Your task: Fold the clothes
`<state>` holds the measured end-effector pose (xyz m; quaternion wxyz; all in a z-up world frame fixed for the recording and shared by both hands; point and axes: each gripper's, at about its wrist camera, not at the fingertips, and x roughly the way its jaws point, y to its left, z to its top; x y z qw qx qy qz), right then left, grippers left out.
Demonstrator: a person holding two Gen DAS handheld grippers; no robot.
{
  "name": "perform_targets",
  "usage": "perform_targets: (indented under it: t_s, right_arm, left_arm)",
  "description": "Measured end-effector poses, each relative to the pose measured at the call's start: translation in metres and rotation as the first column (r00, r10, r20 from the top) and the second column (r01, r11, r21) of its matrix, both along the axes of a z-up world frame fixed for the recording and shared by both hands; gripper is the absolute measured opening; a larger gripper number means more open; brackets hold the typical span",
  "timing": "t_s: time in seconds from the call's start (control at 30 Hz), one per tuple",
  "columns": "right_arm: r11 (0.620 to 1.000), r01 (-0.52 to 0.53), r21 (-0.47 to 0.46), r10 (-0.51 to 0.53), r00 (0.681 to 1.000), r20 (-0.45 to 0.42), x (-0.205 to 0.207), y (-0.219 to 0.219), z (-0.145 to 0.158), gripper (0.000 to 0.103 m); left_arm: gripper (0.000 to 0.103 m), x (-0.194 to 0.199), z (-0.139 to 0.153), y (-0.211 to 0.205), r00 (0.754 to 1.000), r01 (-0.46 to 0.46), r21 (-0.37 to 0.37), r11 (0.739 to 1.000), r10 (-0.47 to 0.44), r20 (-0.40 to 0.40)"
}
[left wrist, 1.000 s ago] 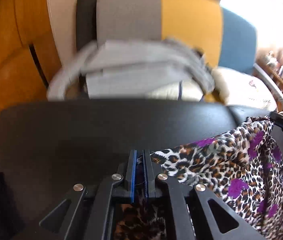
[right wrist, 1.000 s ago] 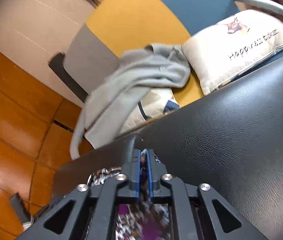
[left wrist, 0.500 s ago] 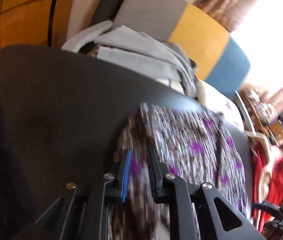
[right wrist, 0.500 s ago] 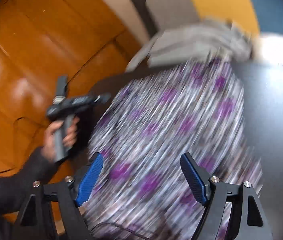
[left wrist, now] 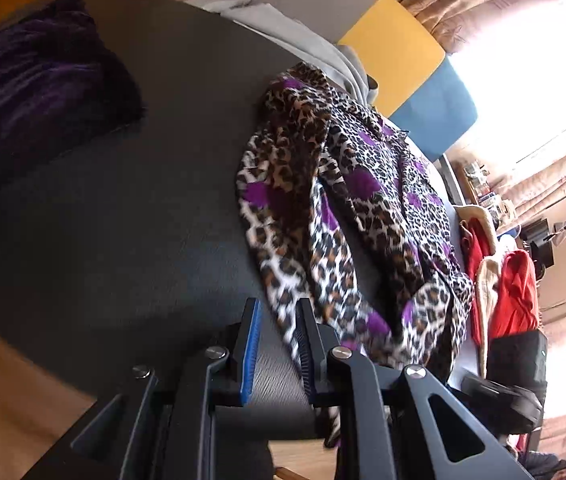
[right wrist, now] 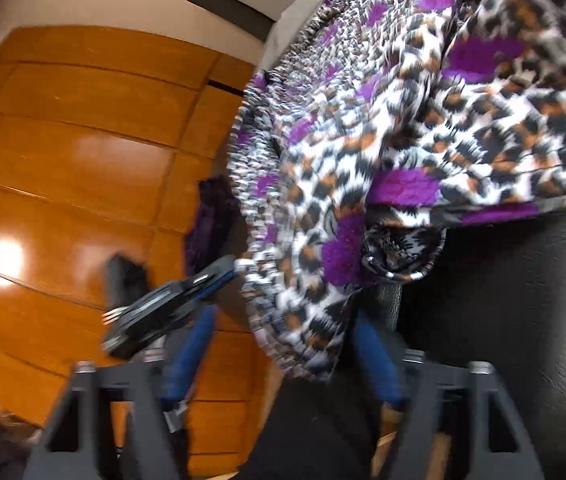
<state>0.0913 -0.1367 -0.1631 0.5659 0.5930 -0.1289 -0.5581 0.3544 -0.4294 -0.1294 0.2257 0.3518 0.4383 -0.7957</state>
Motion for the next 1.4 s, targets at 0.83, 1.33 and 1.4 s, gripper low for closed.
perform_targets:
  t_s: [0.83, 1.33, 1.4]
  right_arm:
    - [0.639, 0.769, 0.023, -0.303, 0.28, -0.911, -0.21, 0.158, 0.249, 0.053]
    - [0.963, 0.178, 0.204, -0.043, 0.844, -0.535, -0.095, 0.078, 0.056, 0.078]
    - [0.957, 0.183, 0.224, -0.051, 0.869, -0.492, -0.096, 0.074, 0.04, 0.069]
  left_arm:
    - [0.017, -0.061, 0.016, 0.066, 0.965, 0.261, -0.036, 0.965, -0.261, 0.009]
    - [0.02, -0.089, 0.027, 0.094, 0.93, 0.366, -0.133, 0.921, -0.366, 0.022]
    - [0.021, -0.09, 0.034, 0.101, 0.924, 0.379, -0.184, 0.907, -0.381, 0.024]
